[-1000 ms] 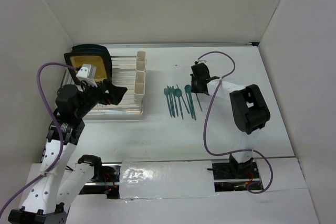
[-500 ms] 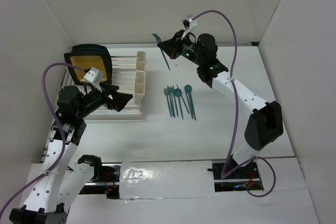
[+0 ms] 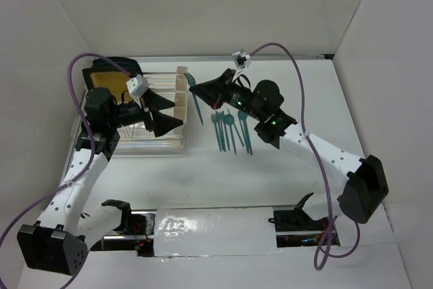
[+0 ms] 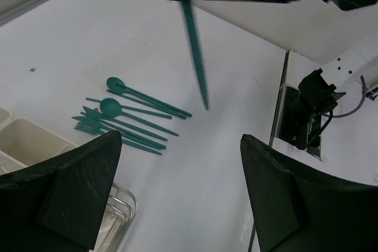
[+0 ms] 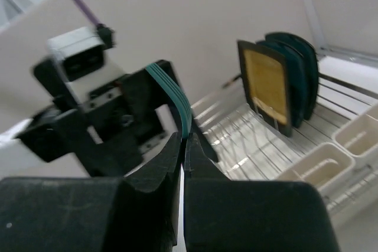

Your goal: Sort the eating utensils into containers

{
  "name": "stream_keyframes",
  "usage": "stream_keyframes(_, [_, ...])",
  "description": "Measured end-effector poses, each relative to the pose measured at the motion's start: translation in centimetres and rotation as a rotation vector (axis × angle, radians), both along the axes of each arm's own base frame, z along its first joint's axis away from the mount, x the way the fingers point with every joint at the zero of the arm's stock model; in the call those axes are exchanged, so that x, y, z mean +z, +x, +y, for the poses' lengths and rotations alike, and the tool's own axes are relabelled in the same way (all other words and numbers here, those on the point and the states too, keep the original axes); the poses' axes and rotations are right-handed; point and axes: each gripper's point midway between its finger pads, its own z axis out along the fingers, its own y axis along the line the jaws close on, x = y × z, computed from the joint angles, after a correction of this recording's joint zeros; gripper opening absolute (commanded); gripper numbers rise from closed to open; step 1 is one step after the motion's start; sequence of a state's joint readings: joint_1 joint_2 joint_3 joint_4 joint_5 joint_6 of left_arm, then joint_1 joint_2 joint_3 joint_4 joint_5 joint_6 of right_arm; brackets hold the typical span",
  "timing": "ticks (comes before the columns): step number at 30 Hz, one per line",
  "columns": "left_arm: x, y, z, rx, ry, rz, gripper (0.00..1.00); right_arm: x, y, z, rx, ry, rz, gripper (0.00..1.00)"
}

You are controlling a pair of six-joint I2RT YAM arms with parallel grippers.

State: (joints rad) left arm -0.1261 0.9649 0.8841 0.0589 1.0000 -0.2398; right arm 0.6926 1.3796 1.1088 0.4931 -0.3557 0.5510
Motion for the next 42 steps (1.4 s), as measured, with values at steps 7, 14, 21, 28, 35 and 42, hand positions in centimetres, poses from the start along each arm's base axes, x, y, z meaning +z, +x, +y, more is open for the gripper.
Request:
stream_keyframes(7, [2.3, 1.2, -0.4, 0.001, -0.019, -0.096, 0.93, 3.9, -3.2, -1.0, -0.039, 0.193, -0.022, 0.0])
stream_keyframes(14, [3.3, 0.8, -1.6, -0.113, -0.064, -0.121, 0.92, 2.9, -3.5, -0.7, -0.065, 0.248, 0.019, 0.0])
stream_keyframes(21, [3.2, 0.7, -3.6, -0.217, -0.079, -0.089, 0.87, 4.0, -3.8, -0.7, -0.079, 0.287, -0.006, 0.0])
stream_keyframes(28, [4.6, 1.4, -5.3, -0.25, -0.105, -0.083, 0.73, 3.3, -3.3, 0.3, -0.076, 0.274, -0.009, 0.0])
stream_keyframes(35, [5.8, 2.6, -6.3, -0.293, -0.115, -0.062, 0.13, 2.7, -2.4, 0.4, -0.109, 0.265, -0.005, 0.0])
stream_keyframes(42, [5.8, 3.8, -6.6, -0.267, -0.112, -0.056, 0.0, 4.2, -0.8, -0.3, -0.159, 0.227, 0.013, 1.0])
